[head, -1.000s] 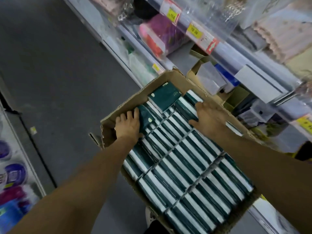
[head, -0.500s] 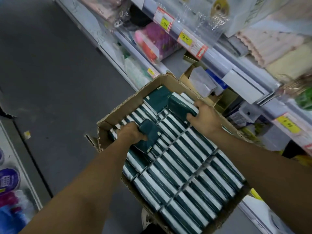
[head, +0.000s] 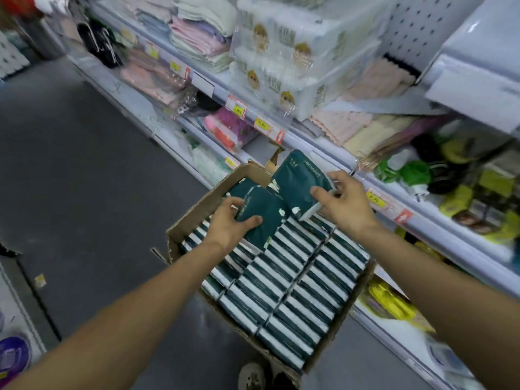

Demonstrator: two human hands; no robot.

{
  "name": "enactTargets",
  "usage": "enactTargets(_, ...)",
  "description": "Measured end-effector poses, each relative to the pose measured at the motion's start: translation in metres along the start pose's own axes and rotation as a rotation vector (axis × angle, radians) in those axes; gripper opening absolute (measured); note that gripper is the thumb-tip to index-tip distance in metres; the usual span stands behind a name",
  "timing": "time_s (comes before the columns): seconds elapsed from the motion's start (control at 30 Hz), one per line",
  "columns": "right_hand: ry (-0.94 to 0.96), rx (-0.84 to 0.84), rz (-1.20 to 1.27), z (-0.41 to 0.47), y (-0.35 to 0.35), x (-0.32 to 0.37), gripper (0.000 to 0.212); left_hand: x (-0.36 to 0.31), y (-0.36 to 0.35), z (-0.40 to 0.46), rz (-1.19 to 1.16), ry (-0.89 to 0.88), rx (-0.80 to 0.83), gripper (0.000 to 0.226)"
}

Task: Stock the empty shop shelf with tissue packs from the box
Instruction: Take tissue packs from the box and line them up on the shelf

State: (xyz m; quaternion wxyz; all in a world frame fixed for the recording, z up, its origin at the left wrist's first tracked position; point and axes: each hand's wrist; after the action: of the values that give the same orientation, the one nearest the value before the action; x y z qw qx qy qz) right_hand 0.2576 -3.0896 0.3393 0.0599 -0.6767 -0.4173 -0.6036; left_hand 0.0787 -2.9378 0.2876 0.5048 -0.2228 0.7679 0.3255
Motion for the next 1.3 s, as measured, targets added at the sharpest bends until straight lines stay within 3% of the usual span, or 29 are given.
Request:
enactTargets(0.1,0.078,-0.075,0.027,-0.032,0.033,0.029,0.028,-0.043,0.003,-0.019,-0.005,-0.089,0.015,0.056)
enactTargets(0.3,0.266,-0.222,-0.025,-0.086,0.104,0.084,0.033,-0.138,0.001,-0.046,-0.121,-0.28,0.013,0.04)
enactTargets(0.57,0.415,-0.479,-0.053,-0.123,0.195,0.143,0.035,-0.256,-0.019,-0.052,-0.106,-0.539,0.108,0.04)
enactTargets(0.83,0.392,-0.673,-0.141,-0.098,0.301,0.14,0.036,-0.328,-0.07,-0.035,-0.224,-0.545,0.163,0.048)
enactTargets(1.07,0.368,-0.638,-0.345,-0.024,0.344,0.127,0.036,-0.386,-0.142,-0.004,-0.185,-0.555,0.28,0.047)
enactTargets(1.3,0.353,-0.652,-0.362,0.037,0.367,0.12,0.04,-0.401,-0.165,0.035,-0.295,-0.439,0.233,0.044)
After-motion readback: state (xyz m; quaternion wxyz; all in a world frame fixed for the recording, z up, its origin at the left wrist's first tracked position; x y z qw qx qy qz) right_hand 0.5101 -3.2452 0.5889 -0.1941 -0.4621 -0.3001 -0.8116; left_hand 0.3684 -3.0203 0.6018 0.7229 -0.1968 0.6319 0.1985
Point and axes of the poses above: each hand's wrist, its own z-axis towards the middle knuckle, its own y-axis out of the back of the hand, x = y × z, and after that the axes turned 8 degrees about -y, right-handed
